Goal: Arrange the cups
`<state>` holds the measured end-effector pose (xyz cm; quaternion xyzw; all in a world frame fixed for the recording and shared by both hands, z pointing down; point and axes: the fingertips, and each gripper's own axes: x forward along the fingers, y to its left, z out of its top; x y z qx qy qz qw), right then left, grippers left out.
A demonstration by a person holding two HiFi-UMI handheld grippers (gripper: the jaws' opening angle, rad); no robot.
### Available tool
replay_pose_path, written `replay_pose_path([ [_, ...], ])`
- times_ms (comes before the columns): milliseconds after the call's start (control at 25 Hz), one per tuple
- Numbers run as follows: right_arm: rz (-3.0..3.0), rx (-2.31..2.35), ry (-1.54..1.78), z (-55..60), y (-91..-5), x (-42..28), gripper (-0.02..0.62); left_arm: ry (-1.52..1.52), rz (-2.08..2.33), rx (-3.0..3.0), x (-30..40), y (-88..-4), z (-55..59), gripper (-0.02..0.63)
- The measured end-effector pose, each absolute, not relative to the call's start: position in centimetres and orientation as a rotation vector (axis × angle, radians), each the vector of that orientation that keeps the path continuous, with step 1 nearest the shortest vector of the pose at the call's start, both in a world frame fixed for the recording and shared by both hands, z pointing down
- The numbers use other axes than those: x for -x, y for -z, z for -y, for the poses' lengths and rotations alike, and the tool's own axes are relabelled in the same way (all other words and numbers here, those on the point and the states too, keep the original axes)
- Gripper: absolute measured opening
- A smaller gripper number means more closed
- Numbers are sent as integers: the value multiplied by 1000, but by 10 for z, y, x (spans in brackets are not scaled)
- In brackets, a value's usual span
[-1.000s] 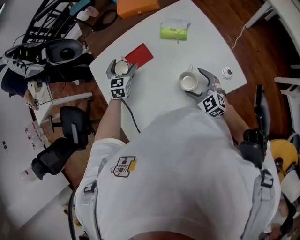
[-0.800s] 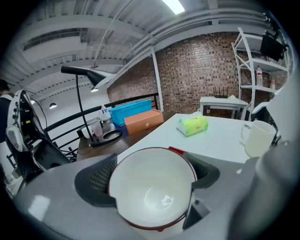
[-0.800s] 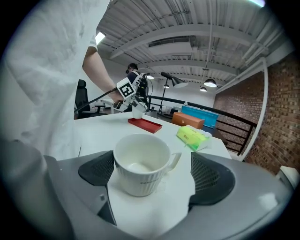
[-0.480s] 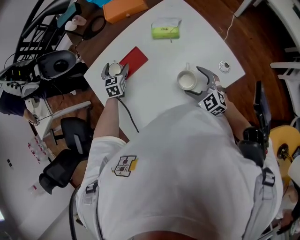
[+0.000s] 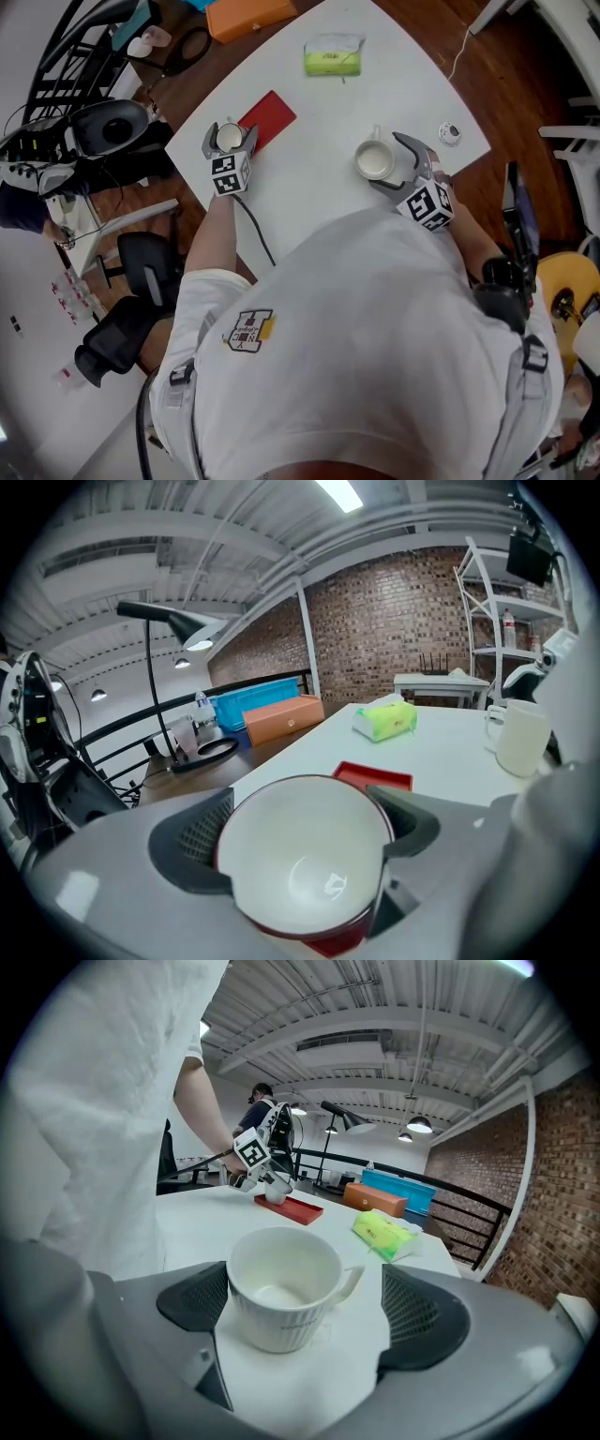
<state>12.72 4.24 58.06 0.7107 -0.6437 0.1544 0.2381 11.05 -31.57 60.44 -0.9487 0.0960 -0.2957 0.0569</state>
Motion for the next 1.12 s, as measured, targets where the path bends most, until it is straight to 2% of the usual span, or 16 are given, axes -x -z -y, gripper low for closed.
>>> replay_pose_path([
  [440, 1753, -1926, -435, -43, -578, -127, 508, 963, -45, 2809, -110, -610, 308, 443],
  [640, 1756, -1924, -426, -41, -578, -127, 508, 989, -117, 2806, -108, -612, 313, 446],
  [840, 1762, -1929, -447, -44, -584, -127, 508, 974, -404, 2850, -105, -612, 327, 445],
  [1120, 1764, -1913, -432, -42, -581, -125, 508, 1052, -420, 2783, -97, -620, 328, 449],
])
